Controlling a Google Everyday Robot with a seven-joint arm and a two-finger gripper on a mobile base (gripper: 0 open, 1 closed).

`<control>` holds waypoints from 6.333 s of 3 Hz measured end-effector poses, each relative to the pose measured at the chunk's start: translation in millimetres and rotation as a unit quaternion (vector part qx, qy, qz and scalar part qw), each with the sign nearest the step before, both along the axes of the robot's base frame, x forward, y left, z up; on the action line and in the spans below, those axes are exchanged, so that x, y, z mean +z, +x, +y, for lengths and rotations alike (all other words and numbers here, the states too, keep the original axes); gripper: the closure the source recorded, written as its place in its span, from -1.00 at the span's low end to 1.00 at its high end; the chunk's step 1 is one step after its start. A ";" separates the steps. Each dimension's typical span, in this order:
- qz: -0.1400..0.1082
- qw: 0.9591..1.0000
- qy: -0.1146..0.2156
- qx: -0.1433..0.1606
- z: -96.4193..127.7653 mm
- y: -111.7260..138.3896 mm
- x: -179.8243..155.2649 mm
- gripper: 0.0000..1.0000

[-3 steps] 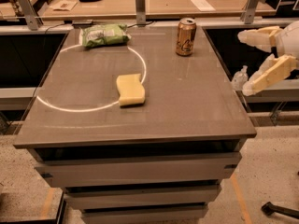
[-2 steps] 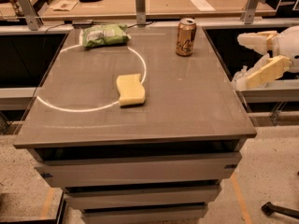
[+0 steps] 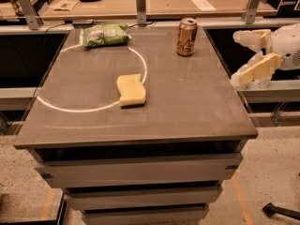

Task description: Move orange can near sponge

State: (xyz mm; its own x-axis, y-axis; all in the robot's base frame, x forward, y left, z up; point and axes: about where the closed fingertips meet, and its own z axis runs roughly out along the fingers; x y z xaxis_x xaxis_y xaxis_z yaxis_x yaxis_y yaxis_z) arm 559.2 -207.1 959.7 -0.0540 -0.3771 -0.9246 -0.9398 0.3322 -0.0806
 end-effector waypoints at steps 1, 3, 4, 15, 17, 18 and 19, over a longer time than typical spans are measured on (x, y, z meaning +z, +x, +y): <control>-0.016 0.999 0.036 0.015 4.3 32.2 0.4 -1.00; -0.051 0.995 0.079 -0.021 -14.4 90.5 2.1 -1.00; -0.055 0.994 0.080 -0.058 -21.2 120.5 -8.4 -1.00; -0.038 0.988 0.067 -0.131 87.0 262.9 -61.0 0.77; -0.003 0.998 0.065 -0.028 73.1 199.1 -49.9 1.00; 0.016 0.998 0.048 0.032 73.4 157.4 -59.9 1.00; 0.041 0.994 0.035 0.090 82.4 120.1 -76.0 1.00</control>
Offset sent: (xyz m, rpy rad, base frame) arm 0.1021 -0.0158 0.0137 0.1423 -0.1216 0.0016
